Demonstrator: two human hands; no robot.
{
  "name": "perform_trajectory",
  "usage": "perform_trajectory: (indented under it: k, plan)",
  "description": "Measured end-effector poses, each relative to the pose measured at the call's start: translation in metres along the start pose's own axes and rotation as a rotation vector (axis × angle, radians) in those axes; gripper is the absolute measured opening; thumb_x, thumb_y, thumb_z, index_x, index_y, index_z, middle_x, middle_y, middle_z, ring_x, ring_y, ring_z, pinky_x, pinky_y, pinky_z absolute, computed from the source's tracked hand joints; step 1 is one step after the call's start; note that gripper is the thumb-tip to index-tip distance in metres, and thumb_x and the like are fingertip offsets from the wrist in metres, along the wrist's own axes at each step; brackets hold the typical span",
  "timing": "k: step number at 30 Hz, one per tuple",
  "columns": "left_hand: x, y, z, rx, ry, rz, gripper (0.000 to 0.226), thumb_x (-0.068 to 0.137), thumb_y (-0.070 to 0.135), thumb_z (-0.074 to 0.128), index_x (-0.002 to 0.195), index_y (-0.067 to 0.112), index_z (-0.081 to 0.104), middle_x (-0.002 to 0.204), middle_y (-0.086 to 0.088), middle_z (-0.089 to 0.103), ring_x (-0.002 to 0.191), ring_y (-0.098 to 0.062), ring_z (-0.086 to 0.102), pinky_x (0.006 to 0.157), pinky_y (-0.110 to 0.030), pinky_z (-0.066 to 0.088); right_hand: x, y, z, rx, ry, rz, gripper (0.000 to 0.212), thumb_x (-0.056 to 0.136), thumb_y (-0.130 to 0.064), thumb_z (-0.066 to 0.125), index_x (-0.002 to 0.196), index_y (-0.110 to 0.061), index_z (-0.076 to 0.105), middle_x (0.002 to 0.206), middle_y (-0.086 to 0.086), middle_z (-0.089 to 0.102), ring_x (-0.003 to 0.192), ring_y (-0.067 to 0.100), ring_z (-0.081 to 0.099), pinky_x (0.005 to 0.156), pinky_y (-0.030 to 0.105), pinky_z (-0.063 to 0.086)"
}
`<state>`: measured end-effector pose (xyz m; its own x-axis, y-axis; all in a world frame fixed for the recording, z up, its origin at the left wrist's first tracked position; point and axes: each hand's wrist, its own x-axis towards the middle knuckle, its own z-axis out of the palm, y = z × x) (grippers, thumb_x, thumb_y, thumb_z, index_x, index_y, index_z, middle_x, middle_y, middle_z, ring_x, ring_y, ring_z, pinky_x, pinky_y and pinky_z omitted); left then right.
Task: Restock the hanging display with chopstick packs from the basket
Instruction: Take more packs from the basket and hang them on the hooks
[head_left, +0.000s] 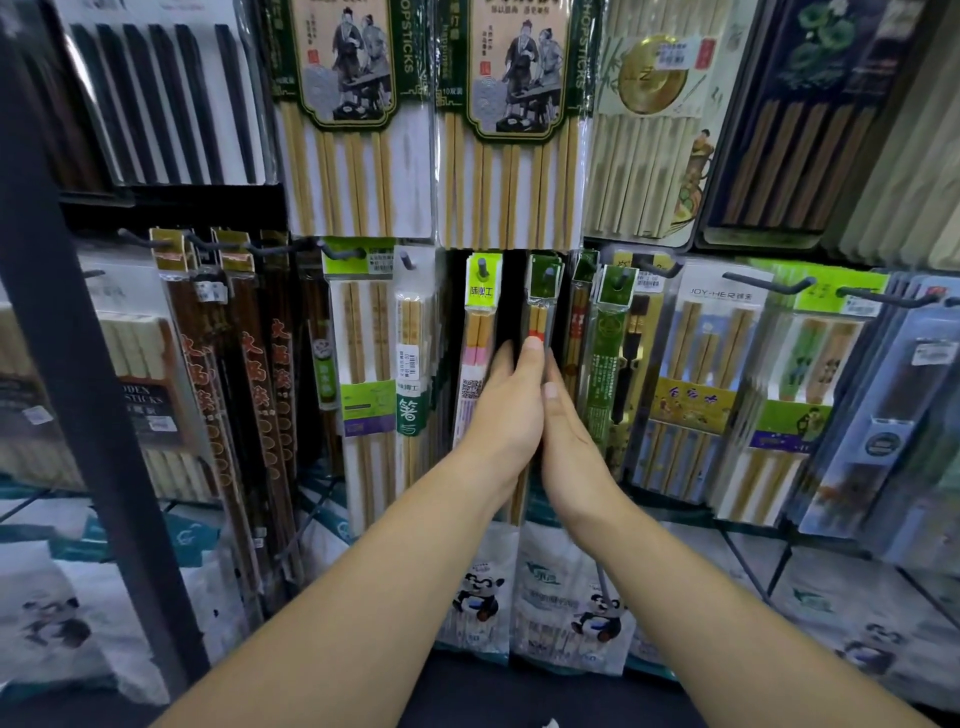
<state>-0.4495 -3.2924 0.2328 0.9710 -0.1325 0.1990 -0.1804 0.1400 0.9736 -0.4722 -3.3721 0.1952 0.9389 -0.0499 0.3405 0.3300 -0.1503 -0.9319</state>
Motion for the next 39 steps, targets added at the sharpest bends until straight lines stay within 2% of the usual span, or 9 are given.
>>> perform_trajectory:
  k: [5, 9, 15, 18, 21, 24, 28, 34, 39]
  plan:
    - [-0.003, -0.015, -0.004, -0.047, -0.037, -0.034, 0.062, 0.105, 0.056, 0.041, 0.161, 0.032, 0.029, 0.161, 0.009, 0.041, 0.146, -0.011, 0.039, 0.112, -0.029, 0.032, -0.004, 0.004, 0.001, 0.032, -0.005, 0.005, 0.062, 0.101, -0.063, 0.022, 0.16, -0.048, 0.014, 0.148, -0.04, 0.022, 0.11, -0.044, 0.023, 0.115, 0.017, 0.02]
    - [-0.006, -0.026, -0.006, -0.05, -0.05, -0.069, 0.064, 0.104, 0.06, 0.041, 0.161, 0.033, 0.028, 0.162, 0.009, 0.04, 0.146, -0.011, 0.038, 0.11, -0.029, 0.031, -0.009, 0.013, 0.004, 0.057, -0.007, 0.028, 0.066, 0.098, -0.064, 0.022, 0.161, -0.045, 0.014, 0.15, -0.036, 0.023, 0.109, -0.043, 0.027, 0.101, 0.001, 0.025]
    - [0.005, -0.019, -0.001, -0.097, -0.014, -0.107, 0.063, 0.105, 0.056, 0.042, 0.161, 0.031, 0.03, 0.159, 0.004, 0.043, 0.143, -0.016, 0.042, 0.11, -0.032, 0.034, 0.004, 0.012, 0.003, 0.097, -0.004, 0.069, 0.055, 0.106, -0.057, 0.019, 0.16, -0.046, 0.017, 0.149, -0.029, 0.03, 0.135, -0.01, 0.03, 0.108, 0.014, 0.027]
    - [0.006, -0.021, 0.0, -0.107, -0.016, -0.114, 0.063, 0.103, 0.057, 0.042, 0.16, 0.033, 0.03, 0.159, 0.005, 0.044, 0.143, -0.016, 0.042, 0.118, -0.039, 0.032, 0.006, 0.014, 0.004, 0.1, -0.005, 0.071, 0.054, 0.107, -0.055, 0.019, 0.16, -0.046, 0.017, 0.15, -0.028, 0.03, 0.126, -0.017, 0.035, 0.099, 0.005, 0.031]
    - [0.002, -0.027, -0.001, -0.109, -0.032, -0.108, 0.066, 0.102, 0.06, 0.042, 0.161, 0.034, 0.028, 0.16, 0.007, 0.042, 0.143, -0.013, 0.042, 0.115, -0.035, 0.033, 0.004, 0.018, 0.003, 0.091, -0.001, 0.06, 0.054, 0.107, -0.057, 0.019, 0.16, -0.048, 0.017, 0.152, -0.029, 0.028, 0.126, -0.021, 0.034, 0.106, 0.012, 0.027]
    - [-0.002, -0.035, -0.003, -0.108, -0.043, -0.107, 0.064, 0.103, 0.06, 0.041, 0.161, 0.036, 0.027, 0.16, 0.009, 0.04, 0.135, -0.007, 0.041, 0.108, -0.03, 0.033, 0.001, 0.021, 0.004, 0.111, -0.011, 0.062, 0.058, 0.103, -0.061, 0.021, 0.16, -0.048, 0.017, 0.146, -0.035, 0.028, 0.104, -0.042, 0.031, 0.092, -0.001, 0.029]
    - [-0.006, -0.046, -0.006, -0.08, -0.037, -0.134, 0.062, 0.105, 0.058, 0.04, 0.161, 0.037, 0.025, 0.16, 0.01, 0.04, 0.125, -0.001, 0.04, 0.1, -0.026, 0.032, -0.007, 0.024, 0.007, 0.115, -0.024, 0.075, 0.075, 0.087, -0.073, 0.023, 0.158, -0.051, 0.015, 0.137, -0.04, 0.026, 0.093, -0.047, 0.031, 0.074, -0.011, 0.03]
    - [-0.02, -0.059, -0.01, -0.011, -0.035, -0.181, 0.061, 0.106, 0.056, 0.038, 0.162, 0.035, 0.025, 0.164, 0.009, 0.034, 0.139, -0.005, 0.036, 0.107, -0.026, 0.029, -0.032, 0.035, 0.008, 0.095, -0.04, 0.131, 0.072, 0.089, -0.07, 0.023, 0.157, -0.051, 0.012, 0.138, -0.043, 0.025, 0.101, -0.045, 0.03, 0.08, -0.009, 0.033]
    - [-0.054, -0.06, -0.016, 0.021, -0.094, -0.157, 0.064, 0.106, 0.054, 0.039, 0.163, 0.035, 0.017, 0.167, 0.011, 0.026, 0.139, 0.0, 0.029, 0.109, -0.023, 0.023, -0.076, 0.048, 0.003, 0.001, -0.093, 0.143, 0.062, 0.092, -0.077, 0.021, 0.15, -0.061, 0.009, 0.137, -0.059, 0.017, 0.125, -0.038, 0.017, 0.111, 0.008, 0.02]
